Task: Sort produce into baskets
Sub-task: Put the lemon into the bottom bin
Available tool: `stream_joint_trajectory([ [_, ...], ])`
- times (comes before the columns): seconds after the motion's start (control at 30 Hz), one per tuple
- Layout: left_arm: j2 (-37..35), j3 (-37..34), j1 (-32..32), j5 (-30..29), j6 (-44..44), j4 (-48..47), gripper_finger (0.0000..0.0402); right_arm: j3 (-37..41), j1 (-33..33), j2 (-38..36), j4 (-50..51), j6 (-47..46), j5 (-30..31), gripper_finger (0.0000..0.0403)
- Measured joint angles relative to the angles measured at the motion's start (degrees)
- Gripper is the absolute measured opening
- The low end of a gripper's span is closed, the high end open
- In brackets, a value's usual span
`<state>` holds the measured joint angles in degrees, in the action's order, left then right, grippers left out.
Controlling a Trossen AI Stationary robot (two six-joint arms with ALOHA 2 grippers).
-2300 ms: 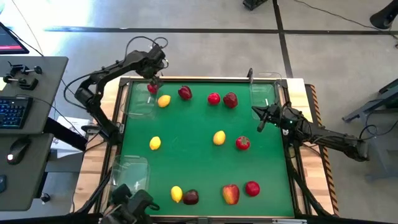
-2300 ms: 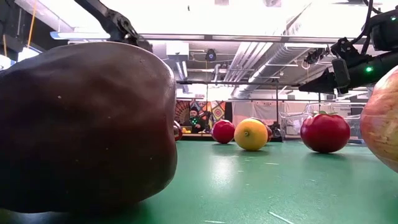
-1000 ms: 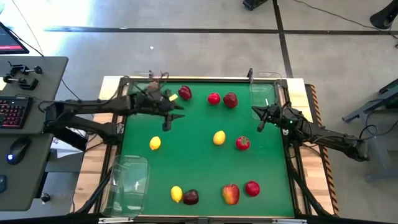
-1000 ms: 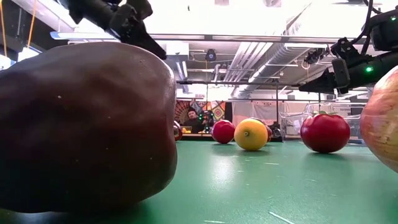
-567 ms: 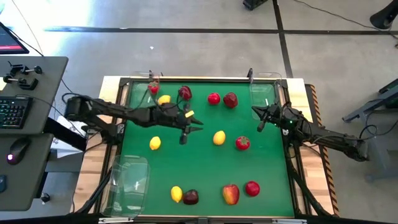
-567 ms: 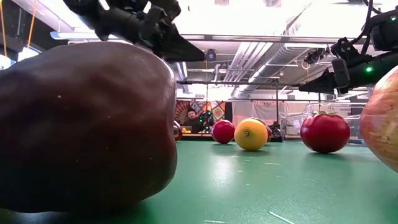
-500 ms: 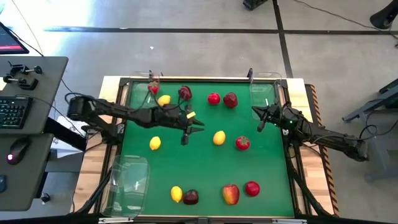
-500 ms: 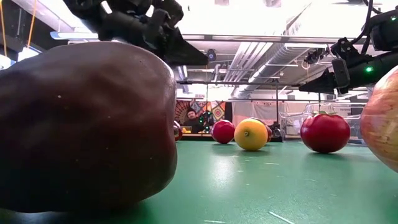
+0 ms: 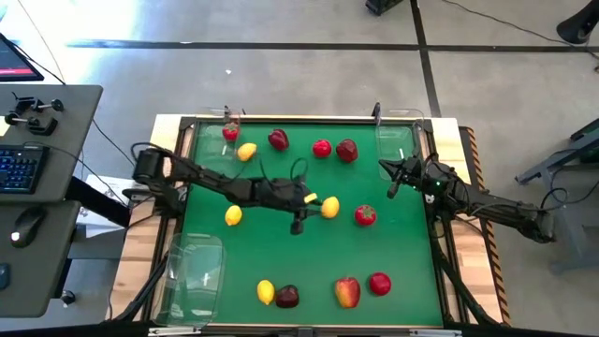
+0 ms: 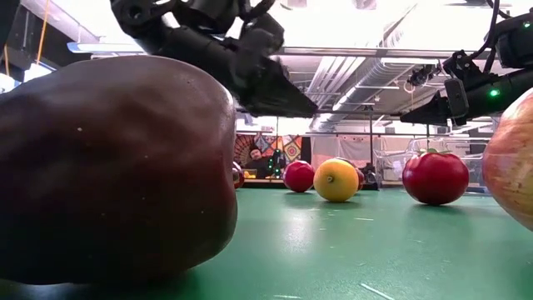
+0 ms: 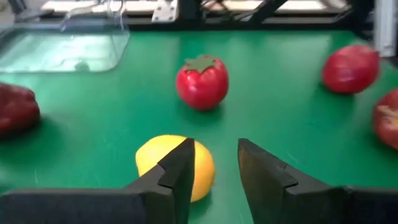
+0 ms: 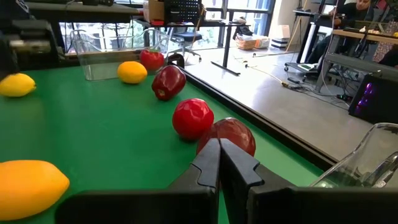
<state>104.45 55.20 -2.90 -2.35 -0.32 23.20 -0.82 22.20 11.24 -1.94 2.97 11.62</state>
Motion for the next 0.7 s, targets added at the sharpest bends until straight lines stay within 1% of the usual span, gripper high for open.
stream_joint_trajectory([
  [0.13,4.7,4.5,-1.9,-9.0,-3.3,-3.1,0.0149,0.0,0.0,0.0,0.0,0.0,0.0,0.0000],
  [0.2,6.6,6.7,-2.7,-12.2,-6.3,-4.2,0.0166,0.0,0.0,0.0,0.0,0.0,0.0,0.0000],
  [0.37,9.4,10.3,-4.6,-15.2,-11.0,-5.7,0.0212,0.0,0.0,0.0,0.0,0.0,0.0,0.0000],
  [0.43,10.0,11.2,-5.3,-17.7,-12.2,-5.9,0.0229,0.0,0.0,0.0,0.0,0.0,0.0,0.0000],
  [0.6,10.9,12.9,-6.1,-25.0,-15.7,-10.0,0.0262,0.0,0.0,0.0,0.0,0.0,0.0,0.0000],
  [0.7,11.4,12.9,-5.7,-24.9,-18.9,-10.7,0.0274,0.0,0.0,0.0,0.0,0.0,0.0,0.0000],
])
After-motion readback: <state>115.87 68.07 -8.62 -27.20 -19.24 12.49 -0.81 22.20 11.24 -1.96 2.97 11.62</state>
